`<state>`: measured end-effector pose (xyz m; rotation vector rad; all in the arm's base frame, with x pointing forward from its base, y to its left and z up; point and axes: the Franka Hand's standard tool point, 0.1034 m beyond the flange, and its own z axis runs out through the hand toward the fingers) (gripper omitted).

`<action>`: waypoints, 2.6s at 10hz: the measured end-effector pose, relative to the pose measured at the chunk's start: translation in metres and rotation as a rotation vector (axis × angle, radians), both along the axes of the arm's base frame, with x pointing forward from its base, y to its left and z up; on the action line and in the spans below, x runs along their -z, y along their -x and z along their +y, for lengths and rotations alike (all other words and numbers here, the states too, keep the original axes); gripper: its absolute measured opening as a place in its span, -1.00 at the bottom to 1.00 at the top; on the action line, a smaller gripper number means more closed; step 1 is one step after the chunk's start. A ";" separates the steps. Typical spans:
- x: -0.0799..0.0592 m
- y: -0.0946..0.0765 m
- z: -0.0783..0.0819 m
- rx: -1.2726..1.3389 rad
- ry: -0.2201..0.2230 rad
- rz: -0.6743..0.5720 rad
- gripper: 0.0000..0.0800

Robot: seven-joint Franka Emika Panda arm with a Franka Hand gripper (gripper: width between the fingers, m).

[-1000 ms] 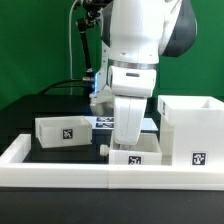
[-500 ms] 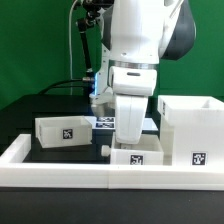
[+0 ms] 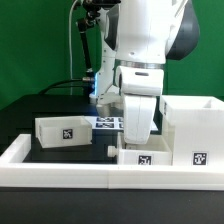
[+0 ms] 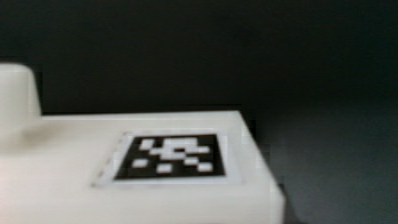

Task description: Assemble drawer

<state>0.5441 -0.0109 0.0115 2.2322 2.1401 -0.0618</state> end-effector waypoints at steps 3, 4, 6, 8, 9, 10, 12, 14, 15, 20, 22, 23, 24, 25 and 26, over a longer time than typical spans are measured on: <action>0.000 0.000 0.000 0.006 0.000 0.005 -0.90; 0.000 0.000 0.001 0.006 0.001 0.012 -0.90; 0.000 0.000 0.003 0.003 -0.001 0.011 -0.90; 0.000 0.000 0.005 0.003 -0.001 0.011 -0.90; 0.000 0.001 0.005 0.008 -0.001 0.011 -0.90; 0.000 0.000 0.005 0.010 -0.001 0.011 -0.90; 0.000 0.000 0.004 0.011 -0.001 0.011 -0.90; 0.000 0.001 0.006 0.007 -0.002 0.014 -0.90; 0.000 0.001 0.008 0.005 -0.003 0.014 -0.90; 0.000 0.000 0.021 -0.006 -0.013 0.007 -0.90; -0.001 0.000 0.025 0.000 -0.016 0.003 -0.90; -0.001 0.000 0.025 0.008 -0.016 0.004 -0.90; -0.001 0.000 0.025 0.009 -0.016 0.005 -0.90; 0.000 0.000 0.024 0.011 -0.016 0.007 -0.90; 0.000 0.000 0.023 0.012 -0.016 0.008 -0.90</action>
Offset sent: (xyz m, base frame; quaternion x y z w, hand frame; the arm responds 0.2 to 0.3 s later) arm 0.0046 0.0067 0.0004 0.0289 -0.0014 -0.0161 0.9995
